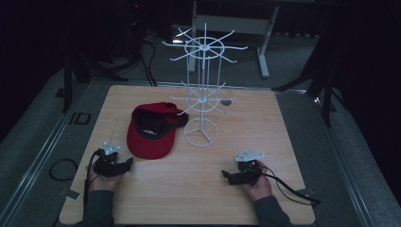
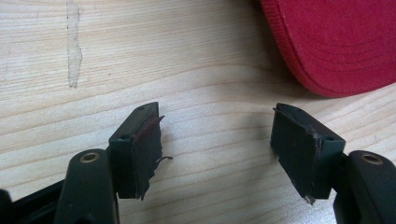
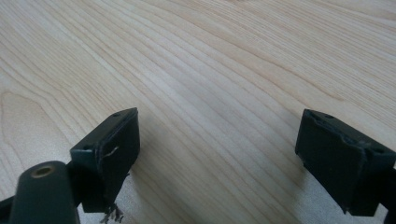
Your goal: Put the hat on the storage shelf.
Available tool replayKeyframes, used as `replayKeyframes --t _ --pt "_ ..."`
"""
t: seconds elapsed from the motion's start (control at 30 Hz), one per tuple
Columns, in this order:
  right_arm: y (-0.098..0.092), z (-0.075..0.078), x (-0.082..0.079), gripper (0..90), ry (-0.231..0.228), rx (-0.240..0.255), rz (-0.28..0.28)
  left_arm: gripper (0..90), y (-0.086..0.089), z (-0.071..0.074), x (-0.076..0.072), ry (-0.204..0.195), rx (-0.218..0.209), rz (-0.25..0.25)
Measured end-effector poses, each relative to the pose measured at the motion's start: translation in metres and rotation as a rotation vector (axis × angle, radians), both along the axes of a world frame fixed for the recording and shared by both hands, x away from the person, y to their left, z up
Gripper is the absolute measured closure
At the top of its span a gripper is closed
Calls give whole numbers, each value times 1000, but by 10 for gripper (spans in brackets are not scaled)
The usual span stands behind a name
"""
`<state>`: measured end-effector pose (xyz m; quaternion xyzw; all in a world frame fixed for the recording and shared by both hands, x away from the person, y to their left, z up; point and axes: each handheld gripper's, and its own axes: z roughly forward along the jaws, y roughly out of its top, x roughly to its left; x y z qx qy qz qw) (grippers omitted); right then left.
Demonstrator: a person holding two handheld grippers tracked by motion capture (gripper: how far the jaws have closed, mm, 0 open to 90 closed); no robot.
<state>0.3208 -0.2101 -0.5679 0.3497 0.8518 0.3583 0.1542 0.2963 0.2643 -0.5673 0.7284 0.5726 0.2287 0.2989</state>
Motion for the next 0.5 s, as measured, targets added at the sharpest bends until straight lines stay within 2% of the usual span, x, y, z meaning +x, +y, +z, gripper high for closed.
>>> replayKeyframes --t 0.27,0.3,0.4,0.5 --pt "0 0 0 136 0 0 0 363 2 0 0 -1 -2 -21" --pt "0 0 0 136 0 0 0 363 4 1 1 7 -5 -37" --pt "0 0 0 136 0 0 0 372 7 2 2 15 -15 -46" --pt "0 0 0 136 0 0 0 424 9 4 4 33 -49 -31"
